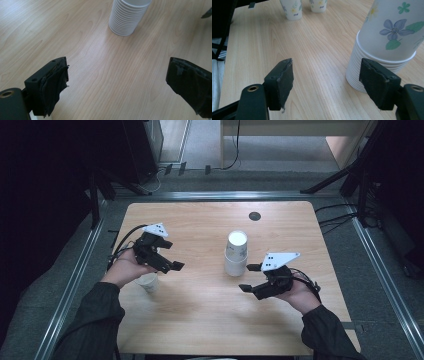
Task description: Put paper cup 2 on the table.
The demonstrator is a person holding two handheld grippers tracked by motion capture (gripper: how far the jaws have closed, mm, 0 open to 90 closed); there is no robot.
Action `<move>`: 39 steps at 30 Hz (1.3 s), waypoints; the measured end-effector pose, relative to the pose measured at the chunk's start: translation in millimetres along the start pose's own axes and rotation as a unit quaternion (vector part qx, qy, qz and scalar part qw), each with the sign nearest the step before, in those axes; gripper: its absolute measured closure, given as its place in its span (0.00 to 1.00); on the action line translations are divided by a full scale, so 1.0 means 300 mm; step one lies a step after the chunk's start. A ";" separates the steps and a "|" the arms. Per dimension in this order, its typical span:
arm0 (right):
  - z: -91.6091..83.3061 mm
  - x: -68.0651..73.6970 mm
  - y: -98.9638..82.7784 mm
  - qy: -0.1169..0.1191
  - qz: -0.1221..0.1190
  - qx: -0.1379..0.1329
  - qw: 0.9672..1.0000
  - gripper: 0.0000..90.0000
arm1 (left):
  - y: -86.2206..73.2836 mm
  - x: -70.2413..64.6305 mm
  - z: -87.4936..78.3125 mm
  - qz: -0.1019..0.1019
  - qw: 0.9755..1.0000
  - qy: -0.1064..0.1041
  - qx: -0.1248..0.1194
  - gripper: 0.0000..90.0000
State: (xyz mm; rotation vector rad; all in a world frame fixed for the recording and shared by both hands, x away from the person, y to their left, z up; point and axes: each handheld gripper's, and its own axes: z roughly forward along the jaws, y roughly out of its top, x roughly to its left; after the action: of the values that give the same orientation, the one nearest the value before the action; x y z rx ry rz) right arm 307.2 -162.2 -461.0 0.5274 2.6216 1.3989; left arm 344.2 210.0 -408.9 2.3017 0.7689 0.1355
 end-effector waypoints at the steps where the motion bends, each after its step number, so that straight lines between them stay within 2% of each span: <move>1: -0.001 0.000 0.000 0.000 0.001 0.000 1.000 0.31 | 0.008 -0.007 0.011 0.000 1.000 -0.005 -0.001 0.05; 10: -0.005 0.003 -0.005 -0.001 0.000 0.000 1.000 0.31 | 0.043 -0.066 0.076 0.006 1.000 -0.013 -0.013 0.05; 18: -0.012 0.009 -0.012 -0.004 0.000 0.001 1.000 0.31 | 0.039 -0.105 0.122 0.007 0.999 -0.016 -0.028 0.05; 21: -0.014 0.011 -0.016 -0.005 0.000 0.000 1.000 0.31 | 0.042 -0.126 0.135 0.013 0.999 -0.013 -0.026 0.05; 24: -0.016 0.015 -0.020 -0.006 -0.001 0.001 1.000 0.31 | 0.044 -0.140 0.150 0.012 0.999 -0.020 -0.031 0.05; 30: -0.021 0.023 -0.030 -0.008 0.001 0.003 1.000 0.31 | 0.047 -0.168 0.186 0.015 0.999 -0.032 -0.023 0.05; 39: -0.014 0.044 -0.046 -0.006 0.001 0.013 1.000 0.30 | 0.044 -0.222 0.225 0.023 0.999 -0.034 -0.024 0.05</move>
State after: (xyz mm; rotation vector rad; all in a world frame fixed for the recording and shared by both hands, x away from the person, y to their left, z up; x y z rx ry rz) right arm 290.5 -167.8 -469.1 0.5406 2.6329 1.3600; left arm 316.3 125.2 -443.6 2.2683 0.6714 0.0955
